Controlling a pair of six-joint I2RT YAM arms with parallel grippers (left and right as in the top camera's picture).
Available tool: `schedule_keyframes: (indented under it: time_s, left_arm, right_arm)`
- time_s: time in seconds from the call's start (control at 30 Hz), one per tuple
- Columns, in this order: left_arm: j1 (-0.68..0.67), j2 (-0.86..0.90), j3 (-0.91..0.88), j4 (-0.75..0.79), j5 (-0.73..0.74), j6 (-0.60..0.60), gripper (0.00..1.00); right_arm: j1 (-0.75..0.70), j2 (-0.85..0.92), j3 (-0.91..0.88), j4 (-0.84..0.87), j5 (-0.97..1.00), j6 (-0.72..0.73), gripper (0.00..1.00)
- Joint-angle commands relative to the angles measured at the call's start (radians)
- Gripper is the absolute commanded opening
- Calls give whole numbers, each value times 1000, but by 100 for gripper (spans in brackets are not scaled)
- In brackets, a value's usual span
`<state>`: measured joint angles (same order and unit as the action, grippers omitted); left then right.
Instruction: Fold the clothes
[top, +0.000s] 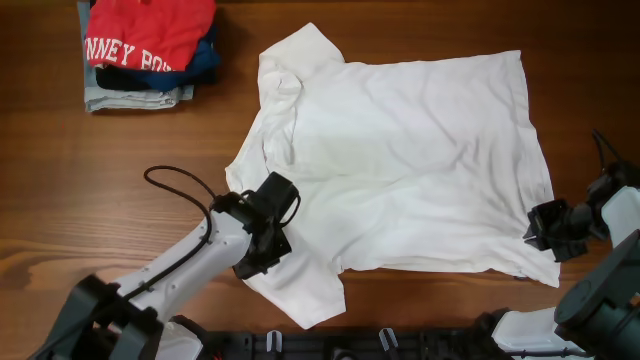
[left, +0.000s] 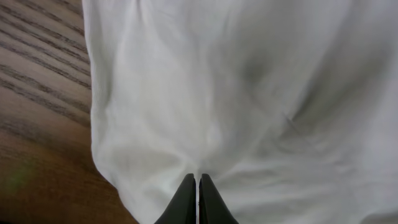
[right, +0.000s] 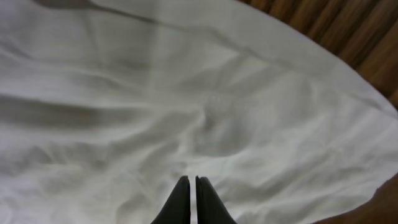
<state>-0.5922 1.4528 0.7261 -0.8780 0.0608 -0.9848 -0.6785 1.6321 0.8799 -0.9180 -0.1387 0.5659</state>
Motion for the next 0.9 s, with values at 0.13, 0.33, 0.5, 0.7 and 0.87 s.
schedule_keyframes:
  time_s: [0.13,0.33,0.5,0.7,0.87]
  left_arm:
    - [5,100,13,14,5,12,4]
    - [6,103,13,14,-7,12,4]
    - [6,103,0,24,-6,12,4]
    - [6,103,-52,68,21,8,4]
    - [6,103,-53,75,21,9,4]
  right_arm:
    - [4,-2,-18,43,-8,14,8]
    - [4,1,-18,59,43,55,7]
    - [4,1,-19,73,68,74,7]
    - [4,52,-18,108,72,74,6]
    - [4,147,-18,166,72,93,6]
